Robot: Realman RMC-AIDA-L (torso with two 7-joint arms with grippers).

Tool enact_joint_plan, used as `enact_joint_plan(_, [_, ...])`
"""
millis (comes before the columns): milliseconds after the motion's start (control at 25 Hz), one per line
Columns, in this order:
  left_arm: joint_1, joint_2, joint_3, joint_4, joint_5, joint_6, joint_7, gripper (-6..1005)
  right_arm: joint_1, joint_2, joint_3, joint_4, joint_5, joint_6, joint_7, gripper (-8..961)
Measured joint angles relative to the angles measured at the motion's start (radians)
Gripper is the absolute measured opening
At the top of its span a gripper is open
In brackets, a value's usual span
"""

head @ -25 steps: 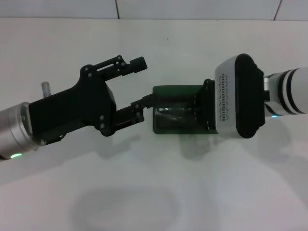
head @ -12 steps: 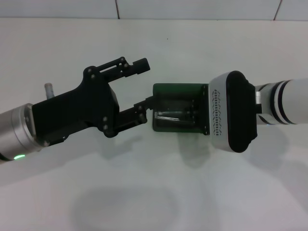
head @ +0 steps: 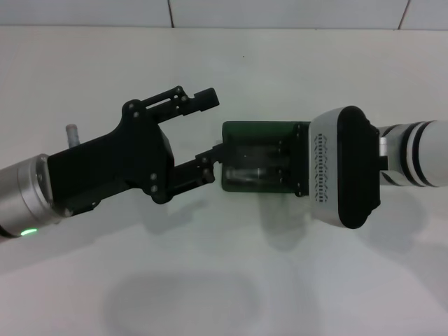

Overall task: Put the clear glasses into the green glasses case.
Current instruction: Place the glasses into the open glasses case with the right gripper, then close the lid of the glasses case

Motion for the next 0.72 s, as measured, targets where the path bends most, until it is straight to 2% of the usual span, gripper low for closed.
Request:
enact_joint_plan(80, [0.001, 0.000, 0.000, -0.001, 0.000, 0.000, 0.001, 649, -0.002, 0.000, 0.002, -0.002, -0.004, 0.008, 0.000, 72])
enact_joint_plan(440, [0.002, -0.002, 0.002, -0.003, 0.002, 0.002, 0.001, 649, -0.028, 0.000, 0.004, -0.024, 0.035, 0.035, 0.006, 202])
enact_joint_plan(560, [0.003, -0.002, 0.001, -0.004, 0.000, 0.003, 0.003, 649, -0.050, -0.004, 0.060, -0.084, 0.169, -0.092, -0.001, 239])
enact_joint_plan(720, [0.002, -0.002, -0.003, -0.004, -0.005, 0.002, 0.003, 649, -0.065, -0.005, 0.220, -0.112, 0.377, -0.338, -0.050, 291])
